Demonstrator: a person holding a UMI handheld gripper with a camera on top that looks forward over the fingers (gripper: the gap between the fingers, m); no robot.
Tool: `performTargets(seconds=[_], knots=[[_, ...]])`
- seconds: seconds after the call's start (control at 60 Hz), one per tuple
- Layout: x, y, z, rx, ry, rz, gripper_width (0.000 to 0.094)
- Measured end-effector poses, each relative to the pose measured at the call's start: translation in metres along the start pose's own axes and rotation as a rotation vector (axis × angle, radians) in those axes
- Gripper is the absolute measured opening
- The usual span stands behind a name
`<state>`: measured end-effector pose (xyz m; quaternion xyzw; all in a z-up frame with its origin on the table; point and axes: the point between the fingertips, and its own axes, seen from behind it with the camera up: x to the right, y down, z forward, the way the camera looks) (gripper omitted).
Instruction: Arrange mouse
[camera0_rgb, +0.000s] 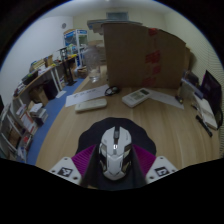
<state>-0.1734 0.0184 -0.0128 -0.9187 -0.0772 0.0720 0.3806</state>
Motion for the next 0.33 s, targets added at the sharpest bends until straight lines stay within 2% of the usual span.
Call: performTargets(seconds=[0.05, 0.1, 0.333], knots=[[-0.004, 0.000, -0.011, -0.013, -0.040, 0.008, 0.0918], [-0.007, -0.002, -0.028, -0.009, -0.073, 0.008, 0.0840], [0.008, 0.003, -0.139, 0.000, -0.168, 0.048, 0.0839]])
